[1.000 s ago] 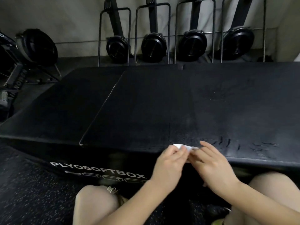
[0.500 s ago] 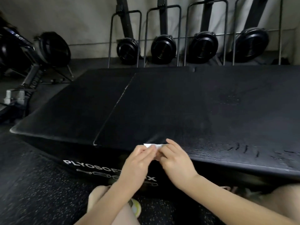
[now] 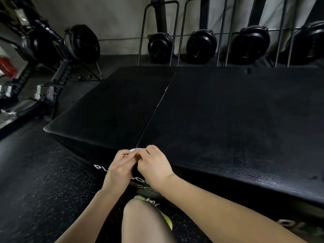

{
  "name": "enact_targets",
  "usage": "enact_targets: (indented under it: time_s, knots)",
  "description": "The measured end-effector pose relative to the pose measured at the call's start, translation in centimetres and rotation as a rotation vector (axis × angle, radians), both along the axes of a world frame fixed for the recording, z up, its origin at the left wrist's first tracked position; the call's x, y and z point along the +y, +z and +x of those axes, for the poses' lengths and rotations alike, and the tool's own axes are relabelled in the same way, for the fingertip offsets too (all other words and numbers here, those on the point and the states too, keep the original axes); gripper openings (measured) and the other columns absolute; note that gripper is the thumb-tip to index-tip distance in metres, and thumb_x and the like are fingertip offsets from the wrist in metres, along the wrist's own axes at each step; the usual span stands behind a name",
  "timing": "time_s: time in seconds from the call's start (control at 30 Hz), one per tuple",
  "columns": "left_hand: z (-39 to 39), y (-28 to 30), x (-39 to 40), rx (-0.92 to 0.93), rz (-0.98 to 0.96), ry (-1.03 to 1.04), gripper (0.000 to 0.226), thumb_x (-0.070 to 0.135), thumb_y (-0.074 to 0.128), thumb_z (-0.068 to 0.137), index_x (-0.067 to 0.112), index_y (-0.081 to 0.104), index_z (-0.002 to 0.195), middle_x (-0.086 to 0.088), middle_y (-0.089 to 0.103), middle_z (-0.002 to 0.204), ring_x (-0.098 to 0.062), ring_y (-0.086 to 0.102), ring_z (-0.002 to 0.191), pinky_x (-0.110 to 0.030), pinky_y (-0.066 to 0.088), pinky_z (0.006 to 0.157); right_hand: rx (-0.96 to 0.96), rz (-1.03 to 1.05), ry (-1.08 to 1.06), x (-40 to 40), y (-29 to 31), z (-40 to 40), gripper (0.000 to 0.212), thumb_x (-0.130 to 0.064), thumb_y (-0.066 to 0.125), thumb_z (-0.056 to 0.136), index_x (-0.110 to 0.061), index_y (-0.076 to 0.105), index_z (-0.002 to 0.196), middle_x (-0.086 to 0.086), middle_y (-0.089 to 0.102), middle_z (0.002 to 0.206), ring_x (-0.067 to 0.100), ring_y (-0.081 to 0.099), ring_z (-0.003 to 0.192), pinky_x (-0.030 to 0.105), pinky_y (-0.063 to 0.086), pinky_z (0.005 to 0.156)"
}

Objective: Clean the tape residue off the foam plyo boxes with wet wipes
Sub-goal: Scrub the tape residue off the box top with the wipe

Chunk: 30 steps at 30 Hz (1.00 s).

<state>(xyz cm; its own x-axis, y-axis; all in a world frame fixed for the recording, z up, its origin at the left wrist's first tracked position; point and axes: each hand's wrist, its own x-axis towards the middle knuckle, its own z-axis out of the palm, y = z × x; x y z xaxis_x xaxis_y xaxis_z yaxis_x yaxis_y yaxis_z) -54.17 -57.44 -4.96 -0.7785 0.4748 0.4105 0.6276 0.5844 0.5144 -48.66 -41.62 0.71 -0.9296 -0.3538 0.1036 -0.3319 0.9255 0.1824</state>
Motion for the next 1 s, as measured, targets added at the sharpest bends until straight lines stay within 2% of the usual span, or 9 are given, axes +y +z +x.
enact_targets:
  time_s: [0.17, 0.27, 0.33, 0.47, 0.57, 0.63, 0.73, 0.87, 1.0]
  knots:
    - [1.5, -0.4, 1.9, 0.116, -0.001, 0.038, 0.038, -0.013, 0.068, 0.078, -0.005, 0.07, 0.115, 0.01, 0.049, 0.115, 0.003, 0.05, 0.103, -0.005, 0.042, 0.092, 0.019, -0.095, -0.009, 1.3, 0.0, 1.3, 0.012, -0.015, 0.069, 0.087, -0.015, 0.073, 0.099, 0.003, 0.061, 0.108, 0.024, 0.056, 0.101, 0.034, 0.042, 0.104]
    - [3.7, -0.6, 5.2, 0.141, 0.061, 0.009, 0.018, 0.002, 0.058, 0.095, -0.005, 0.069, 0.108, 0.032, 0.045, 0.104, 0.019, 0.046, 0.106, 0.001, 0.032, 0.095, 0.083, -0.163, -0.037, 3.9, -0.4, 3.2, 0.021, -0.019, 0.089, 0.051, -0.022, 0.071, 0.06, -0.003, 0.06, 0.076, 0.019, 0.057, 0.069, 0.03, 0.053, 0.078]
    - [5.2, -0.5, 7.7, -0.013, 0.215, 0.038, 0.015, -0.001, 0.056, 0.098, 0.002, 0.069, 0.105, 0.028, 0.058, 0.093, 0.014, 0.056, 0.097, -0.007, 0.043, 0.088, 0.175, -0.194, -0.031, 6.4, -0.7, 5.0, 0.023, -0.011, 0.086, 0.043, -0.02, 0.067, 0.054, -0.002, 0.058, 0.067, 0.019, 0.055, 0.061, 0.03, 0.053, 0.069]
    - [9.7, 1.0, 13.9, -0.471, 0.445, -0.028, 0.024, 0.002, 0.07, 0.088, 0.026, 0.074, 0.086, -0.008, 0.07, 0.096, -0.02, 0.067, 0.091, -0.035, 0.052, 0.081, 0.301, -0.203, -0.091, 12.8, -1.7, 10.4, 0.02, -0.004, 0.081, 0.052, -0.017, 0.067, 0.057, -0.002, 0.054, 0.065, 0.021, 0.053, 0.063, 0.031, 0.05, 0.076]
    - [13.5, 2.0, 18.4, -0.549, 0.48, -0.101, 0.014, -0.002, 0.069, 0.088, 0.011, 0.071, 0.086, 0.0, 0.071, 0.087, -0.016, 0.067, 0.086, -0.026, 0.053, 0.076, 0.379, -0.238, -0.123, 17.2, -2.6, 14.4, 0.02, 0.003, 0.076, 0.06, -0.014, 0.066, 0.058, -0.001, 0.054, 0.066, 0.022, 0.052, 0.064, 0.033, 0.049, 0.081]
    - [15.6, 2.2, 21.5, -0.519, 0.449, -0.149, 0.011, 0.013, 0.067, 0.095, 0.005, 0.068, 0.087, 0.011, 0.067, 0.077, 0.0, 0.062, 0.076, -0.017, 0.047, 0.072, 0.428, -0.259, -0.153, 20.2, -3.1, 17.0, 0.017, 0.004, 0.072, 0.066, -0.012, 0.068, 0.061, 0.0, 0.057, 0.069, 0.022, 0.053, 0.065, 0.036, 0.048, 0.093]
    - [17.8, 1.8, 25.1, -0.295, 0.19, -0.187, 0.048, 0.054, 0.041, 0.103, 0.015, 0.066, 0.095, 0.022, 0.053, 0.074, 0.009, 0.051, 0.074, -0.008, 0.036, 0.072, 0.462, -0.267, -0.204, 24.3, -3.6, 20.3, 0.014, 0.0, 0.069, 0.073, -0.014, 0.072, 0.068, -0.003, 0.061, 0.072, 0.018, 0.056, 0.065, 0.037, 0.039, 0.109]
    - [19.3, 1.9, 28.0, 0.096, -0.093, -0.389, 0.026, 0.033, 0.044, 0.102, 0.029, 0.06, 0.121, 0.024, 0.054, 0.1, 0.002, 0.044, 0.088, -0.009, 0.045, 0.076, 0.465, -0.299, -0.227, 27.6, -4.3, 22.8, 0.014, -0.005, 0.07, 0.078, -0.017, 0.075, 0.075, -0.006, 0.064, 0.077, 0.015, 0.061, 0.069, 0.035, 0.037, 0.112]
    - [18.6, 2.8, 28.6, 0.219, -0.176, -0.477, 0.032, 0.031, 0.044, 0.1, 0.024, 0.059, 0.127, 0.02, 0.054, 0.117, -0.007, 0.047, 0.097, -0.019, 0.053, 0.081, 0.454, -0.381, -0.268, 28.8, -4.2, 22.9, 0.013, -0.016, 0.066, 0.088, -0.018, 0.079, 0.088, -0.008, 0.07, 0.087, 0.012, 0.067, 0.078, 0.036, 0.04, 0.108]
